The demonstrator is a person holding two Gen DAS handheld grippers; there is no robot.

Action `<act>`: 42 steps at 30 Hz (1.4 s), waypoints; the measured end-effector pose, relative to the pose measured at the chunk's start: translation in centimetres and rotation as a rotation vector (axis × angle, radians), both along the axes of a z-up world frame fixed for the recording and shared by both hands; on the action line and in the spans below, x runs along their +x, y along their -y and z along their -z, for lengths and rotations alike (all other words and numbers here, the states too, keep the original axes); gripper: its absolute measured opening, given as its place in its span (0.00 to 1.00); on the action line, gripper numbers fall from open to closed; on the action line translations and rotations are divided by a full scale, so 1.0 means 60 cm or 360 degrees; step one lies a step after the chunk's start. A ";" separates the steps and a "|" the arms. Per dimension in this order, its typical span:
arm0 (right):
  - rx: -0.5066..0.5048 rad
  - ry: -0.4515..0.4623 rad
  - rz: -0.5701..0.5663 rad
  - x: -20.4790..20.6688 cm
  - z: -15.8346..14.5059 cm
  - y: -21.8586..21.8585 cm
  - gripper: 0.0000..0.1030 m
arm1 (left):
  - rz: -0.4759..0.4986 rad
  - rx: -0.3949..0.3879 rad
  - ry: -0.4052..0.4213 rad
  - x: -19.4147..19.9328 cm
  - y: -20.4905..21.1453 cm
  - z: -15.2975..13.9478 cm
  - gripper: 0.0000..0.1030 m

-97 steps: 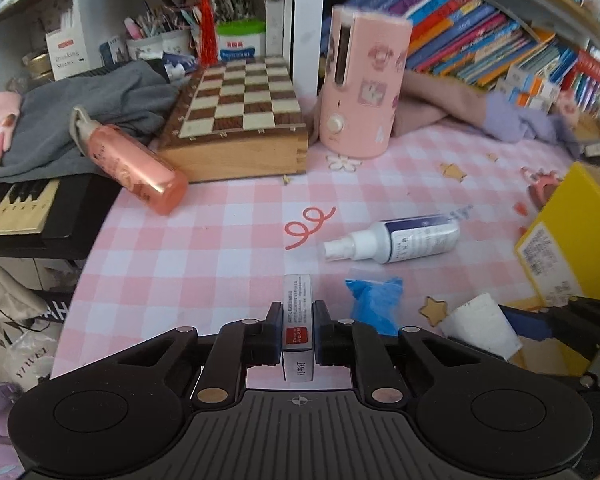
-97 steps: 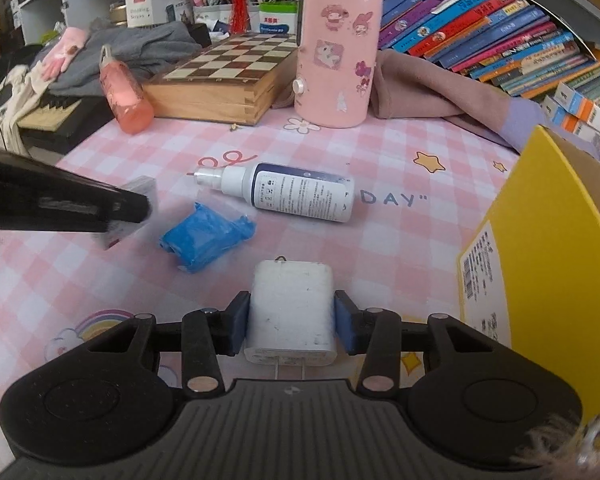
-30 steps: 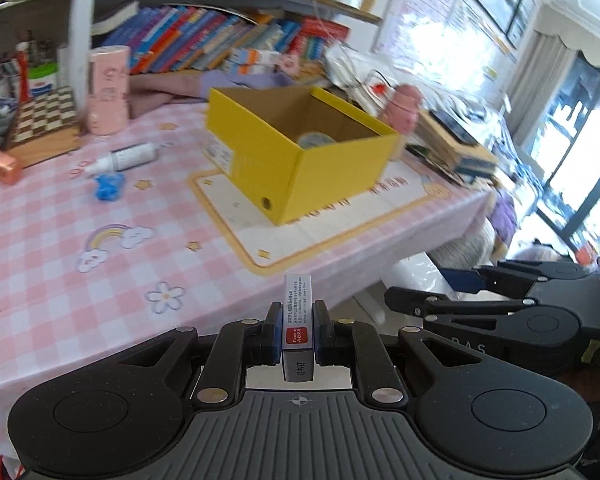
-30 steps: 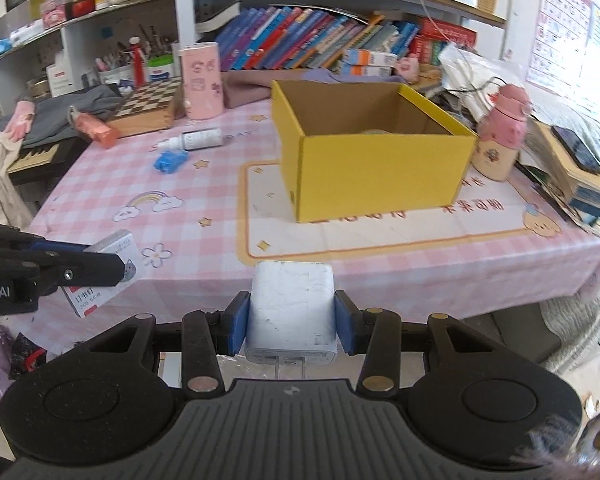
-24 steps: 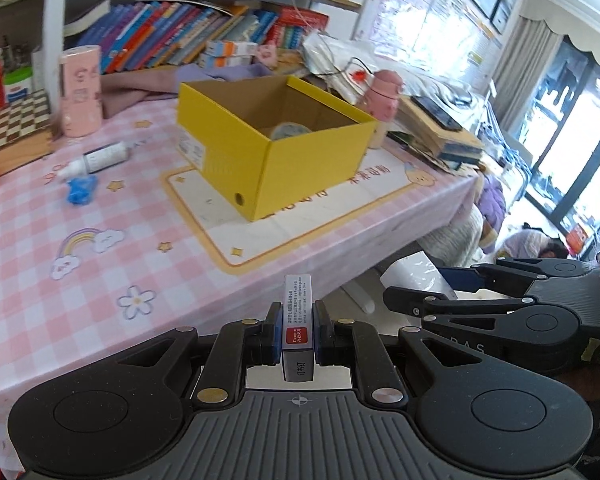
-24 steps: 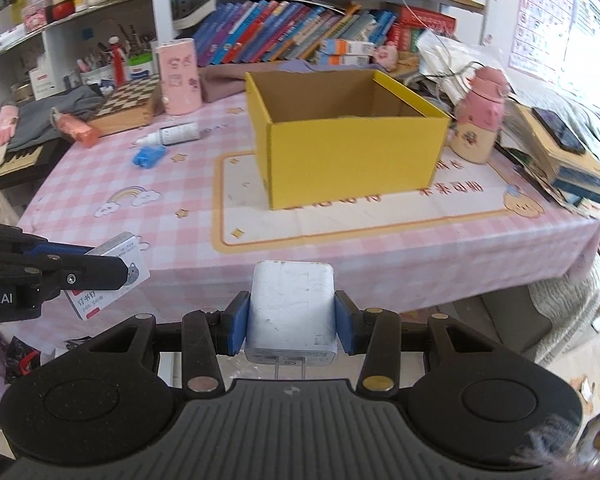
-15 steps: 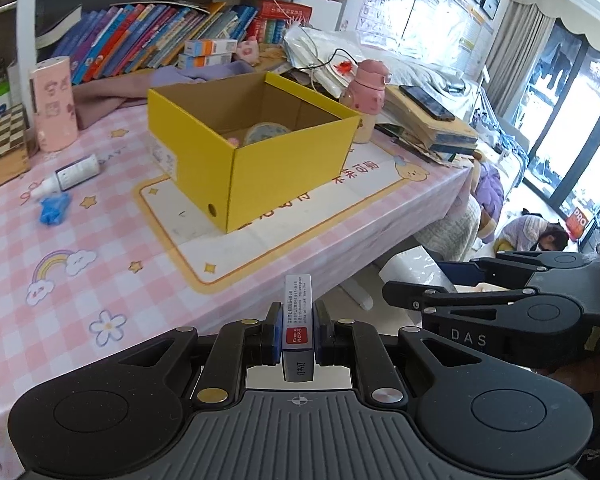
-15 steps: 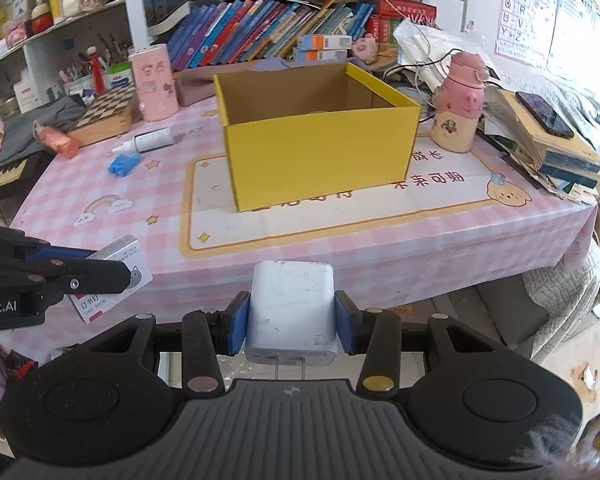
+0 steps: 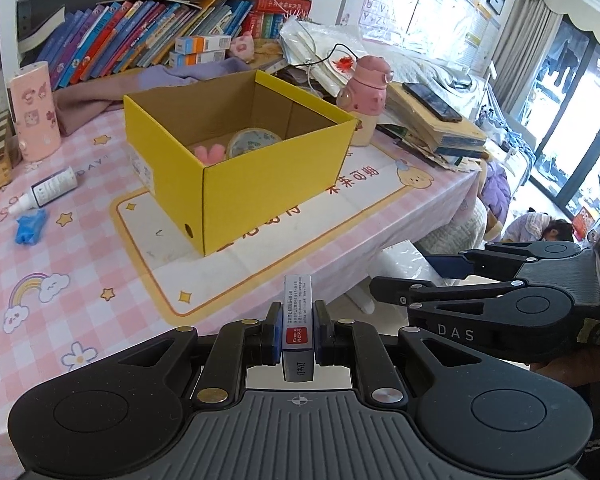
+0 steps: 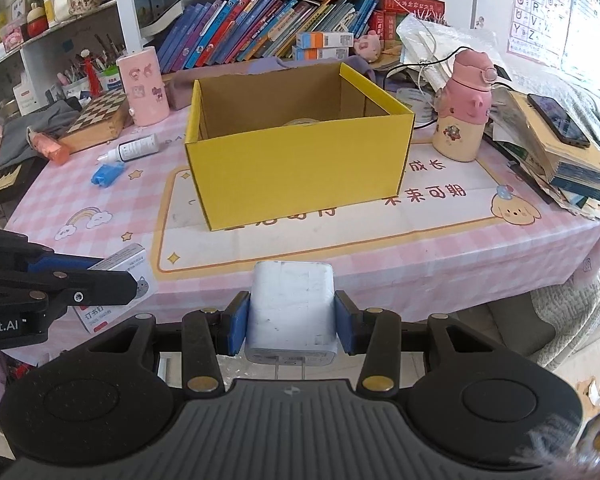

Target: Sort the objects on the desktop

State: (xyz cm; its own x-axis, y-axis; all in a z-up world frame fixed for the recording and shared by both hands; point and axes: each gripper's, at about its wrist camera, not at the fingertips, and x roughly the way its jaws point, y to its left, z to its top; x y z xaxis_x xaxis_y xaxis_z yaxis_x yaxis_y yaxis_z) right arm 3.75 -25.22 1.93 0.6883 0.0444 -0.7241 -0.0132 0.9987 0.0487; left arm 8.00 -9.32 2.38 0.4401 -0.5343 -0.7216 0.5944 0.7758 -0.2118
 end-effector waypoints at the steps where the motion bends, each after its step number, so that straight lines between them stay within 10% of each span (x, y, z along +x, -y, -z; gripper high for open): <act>1: -0.0002 -0.0007 -0.0008 0.005 0.001 0.005 0.40 | -0.0006 -0.0001 -0.0004 0.003 0.004 0.001 0.13; 27: -0.0010 -0.0119 -0.0287 0.086 0.029 0.089 0.40 | -0.0222 0.0002 -0.0076 0.040 0.097 0.022 0.13; 42: 0.0065 0.0166 -0.0435 0.173 -0.048 0.117 0.40 | -0.0426 -0.0029 0.0236 0.126 0.108 -0.051 0.13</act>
